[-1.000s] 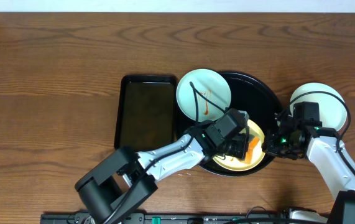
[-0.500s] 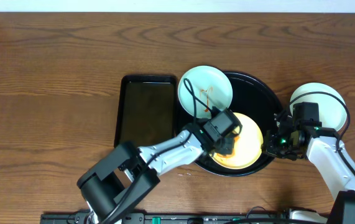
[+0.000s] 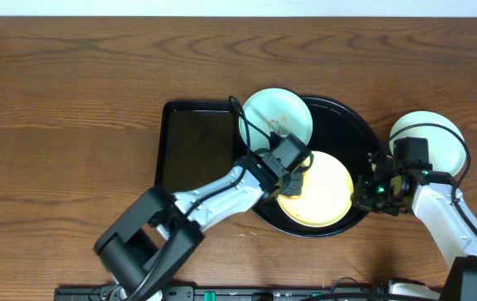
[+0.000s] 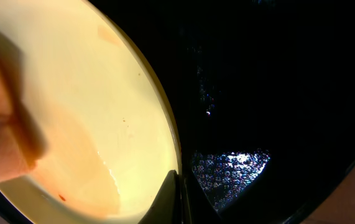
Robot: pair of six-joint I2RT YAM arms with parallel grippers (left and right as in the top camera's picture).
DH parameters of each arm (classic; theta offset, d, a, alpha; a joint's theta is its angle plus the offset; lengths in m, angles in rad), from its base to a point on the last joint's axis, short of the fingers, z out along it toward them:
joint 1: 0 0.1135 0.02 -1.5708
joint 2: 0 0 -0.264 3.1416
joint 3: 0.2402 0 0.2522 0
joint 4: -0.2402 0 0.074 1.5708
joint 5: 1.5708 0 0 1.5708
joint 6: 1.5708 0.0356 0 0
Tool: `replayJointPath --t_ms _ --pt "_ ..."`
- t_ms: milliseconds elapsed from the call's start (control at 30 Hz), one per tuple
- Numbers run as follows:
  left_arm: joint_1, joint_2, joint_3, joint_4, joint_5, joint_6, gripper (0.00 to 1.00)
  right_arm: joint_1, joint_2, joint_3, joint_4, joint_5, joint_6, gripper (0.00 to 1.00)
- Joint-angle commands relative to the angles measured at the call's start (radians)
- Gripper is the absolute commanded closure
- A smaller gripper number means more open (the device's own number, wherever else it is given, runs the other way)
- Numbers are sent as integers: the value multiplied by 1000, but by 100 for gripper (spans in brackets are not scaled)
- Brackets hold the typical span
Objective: Clean dirty plates on tray and stack at the side
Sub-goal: 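Scrub the yellow plate with the sponge, left gripper, then return to tray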
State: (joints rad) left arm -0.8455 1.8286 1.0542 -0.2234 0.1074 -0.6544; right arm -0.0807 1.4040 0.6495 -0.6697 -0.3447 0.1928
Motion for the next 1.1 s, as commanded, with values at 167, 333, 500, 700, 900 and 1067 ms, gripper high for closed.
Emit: replayJointPath --t_ms 167,333,500,700,900,1067 --pt "58 -239 12 -164 -93 60 93 6 -11 -3 33 3 -7 79" --pt "156 -296 12 -245 -128 60 93 9 -11 -3 88 3 -8 79" --pt "312 -297 8 -280 -134 60 92 11 -11 -4 140 4 -29 76" --pt "442 -293 -8 -285 -172 60 92 11 -11 -4 171 5 -53 74" --pt "488 -252 -11 -296 -172 60 92 11 -9 -15 194 5 -53 74" --pt "487 -217 -11 -296 -172 60 92 11 9 -53 238 3 -52 75"
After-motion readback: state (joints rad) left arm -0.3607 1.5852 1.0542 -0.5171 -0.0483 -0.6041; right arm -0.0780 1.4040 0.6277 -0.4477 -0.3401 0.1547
